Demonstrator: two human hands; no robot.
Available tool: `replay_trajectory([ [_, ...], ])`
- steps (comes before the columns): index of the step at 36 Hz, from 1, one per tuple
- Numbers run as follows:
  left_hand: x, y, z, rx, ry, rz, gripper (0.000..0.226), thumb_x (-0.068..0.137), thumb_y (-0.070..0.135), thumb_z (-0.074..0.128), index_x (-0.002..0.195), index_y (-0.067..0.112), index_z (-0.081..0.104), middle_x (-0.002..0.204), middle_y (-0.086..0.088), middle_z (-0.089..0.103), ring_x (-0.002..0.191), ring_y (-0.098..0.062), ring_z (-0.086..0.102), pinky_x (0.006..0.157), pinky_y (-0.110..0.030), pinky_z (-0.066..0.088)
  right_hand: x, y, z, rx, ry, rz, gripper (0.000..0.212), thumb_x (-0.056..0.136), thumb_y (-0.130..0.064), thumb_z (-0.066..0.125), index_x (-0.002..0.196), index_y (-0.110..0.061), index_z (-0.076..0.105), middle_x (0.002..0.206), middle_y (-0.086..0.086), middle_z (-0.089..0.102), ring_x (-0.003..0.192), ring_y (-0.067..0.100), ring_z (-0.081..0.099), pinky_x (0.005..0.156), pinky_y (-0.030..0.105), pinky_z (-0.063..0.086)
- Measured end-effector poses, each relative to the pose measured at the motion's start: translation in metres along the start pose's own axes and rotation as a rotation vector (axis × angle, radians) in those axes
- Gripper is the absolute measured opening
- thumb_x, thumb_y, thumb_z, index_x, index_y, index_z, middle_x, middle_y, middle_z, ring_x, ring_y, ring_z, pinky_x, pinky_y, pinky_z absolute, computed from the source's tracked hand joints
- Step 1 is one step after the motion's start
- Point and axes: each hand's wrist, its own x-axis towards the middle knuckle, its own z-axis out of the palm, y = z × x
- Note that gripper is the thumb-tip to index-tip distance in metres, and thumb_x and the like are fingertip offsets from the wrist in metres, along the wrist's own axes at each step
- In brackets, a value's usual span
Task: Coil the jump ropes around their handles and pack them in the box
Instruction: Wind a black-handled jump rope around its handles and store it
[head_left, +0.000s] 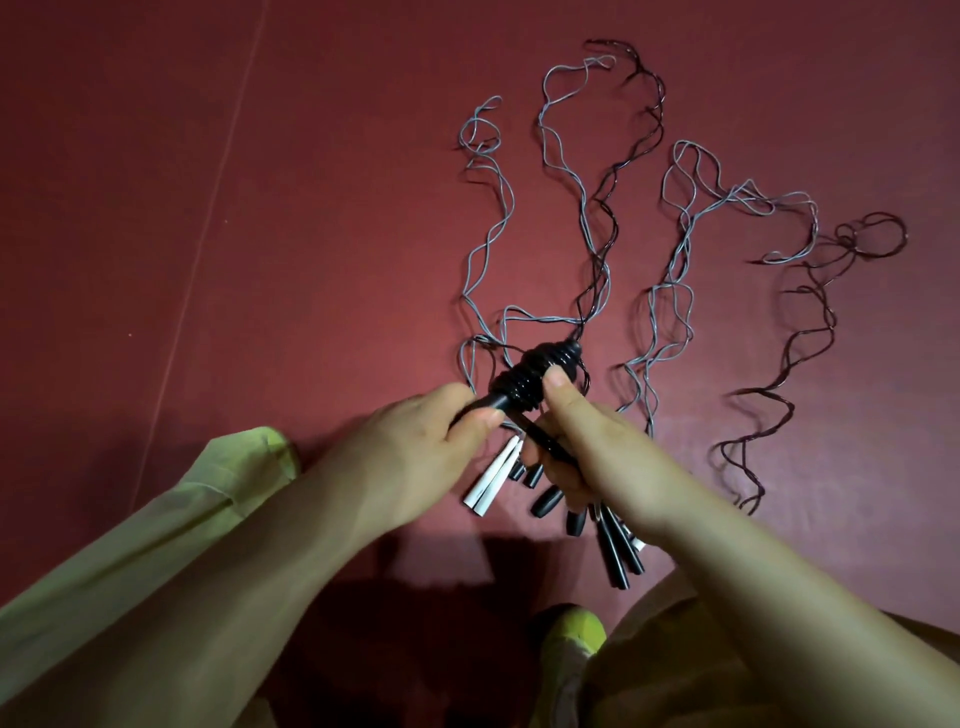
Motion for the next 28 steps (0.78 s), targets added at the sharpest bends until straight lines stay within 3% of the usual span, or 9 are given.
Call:
replay_trajectory([
  [2,0.0,-0.01,0.0,0.014,0.092,0.044,0.065,0.076,0.078,0.025,0.099,0.027,0.057,0.097,-0.003,0.063,0.098,-0.027,0.058,0.082,-0.035,0.044,-0.003,-0.004,-0.001,0.027,-0.02,-0.005,0.092,0.066,-0.092,0.026,0.075,-0.008,0.062,0.046,-0.009,0.04,0.045,0.016,0.037,0.055,0.031,0.034],
  [5,-0.002,-0.007,-0.001,-0.003,0.119,0.076,0.029,0.082,0.058,0.046,0.093,0.032,0.054,0.085,0.006,0.056,0.086,-0.017,0.055,0.081,-0.041,0.045,-0.002,-0.01,-0.001,0.123,0.025,0.0,0.076,0.075,-0.084,0.035,0.072,-0.012,0.057,0.044,-0.008,0.034,0.04,0.013,0.029,0.051,0.029,0.027],
  [10,-0.003,0.005,-0.012,-0.099,0.149,0.053,0.036,0.069,0.059,0.064,0.083,0.028,0.053,0.07,0.009,0.056,0.067,-0.012,0.054,0.062,-0.033,0.042,-0.002,-0.015,0.001,0.215,0.128,-0.091,0.043,0.062,-0.066,0.047,0.058,-0.023,0.05,0.056,0.002,0.04,0.05,0.016,0.034,0.062,0.035,0.032],
  [12,-0.006,0.009,-0.017,-0.239,0.013,-0.003,0.045,0.059,0.062,0.068,0.077,0.024,0.053,0.063,0.009,0.056,0.061,-0.013,0.051,0.063,-0.032,0.04,-0.003,-0.016,0.001,0.259,0.119,-0.16,0.042,0.065,-0.059,0.048,0.068,-0.017,0.051,0.063,0.006,0.042,0.058,0.015,0.039,0.063,0.033,0.034],
  [15,-0.014,0.019,-0.025,-0.747,-0.285,-0.102,0.043,0.068,0.053,0.063,0.086,0.014,0.064,0.066,0.0,0.065,0.058,-0.012,0.059,0.067,-0.034,0.051,-0.001,-0.014,-0.002,0.34,0.059,-0.226,0.057,0.057,-0.06,0.049,0.076,-0.007,0.054,0.074,0.008,0.047,0.071,0.019,0.045,0.068,0.032,0.04],
  [18,-0.021,0.023,-0.035,-1.311,-0.634,-0.259,0.074,0.081,0.063,0.05,0.097,-0.009,0.06,0.064,-0.016,0.062,0.049,-0.022,0.061,0.047,-0.026,0.052,-0.002,-0.017,-0.005,0.438,-0.014,-0.288,0.043,0.06,-0.053,0.052,0.076,-0.013,0.058,0.064,0.003,0.053,0.065,0.014,0.052,0.061,0.021,0.048],
  [20,-0.02,0.02,-0.036,-1.586,-0.836,-0.242,0.075,0.087,0.058,0.049,0.099,-0.015,0.061,0.063,-0.016,0.057,0.045,-0.021,0.056,0.043,-0.023,0.048,-0.003,-0.022,-0.008,0.419,-0.031,-0.332,0.047,0.064,-0.053,0.05,0.083,-0.01,0.055,0.066,0.008,0.048,0.064,0.017,0.047,0.057,0.021,0.043],
  [23,-0.017,0.015,-0.036,-1.391,-0.714,-0.23,0.07,0.083,0.064,0.033,0.078,0.005,0.069,0.056,-0.001,0.045,0.037,-0.008,0.034,0.036,-0.013,0.03,-0.002,-0.025,-0.011,0.303,-0.024,-0.325,0.055,0.065,-0.064,0.045,0.079,-0.012,0.056,0.062,0.003,0.05,0.058,0.016,0.044,0.054,0.026,0.037],
  [28,-0.018,0.021,-0.035,-1.119,-0.468,-0.257,0.057,0.089,0.058,0.031,0.074,0.011,0.06,0.053,0.001,0.044,0.039,-0.007,0.023,0.037,-0.016,0.02,-0.006,-0.03,-0.013,0.096,-0.049,-0.292,0.062,0.093,-0.063,0.033,0.063,-0.012,0.051,0.049,-0.003,0.046,0.046,0.019,0.042,0.05,0.031,0.033],
])
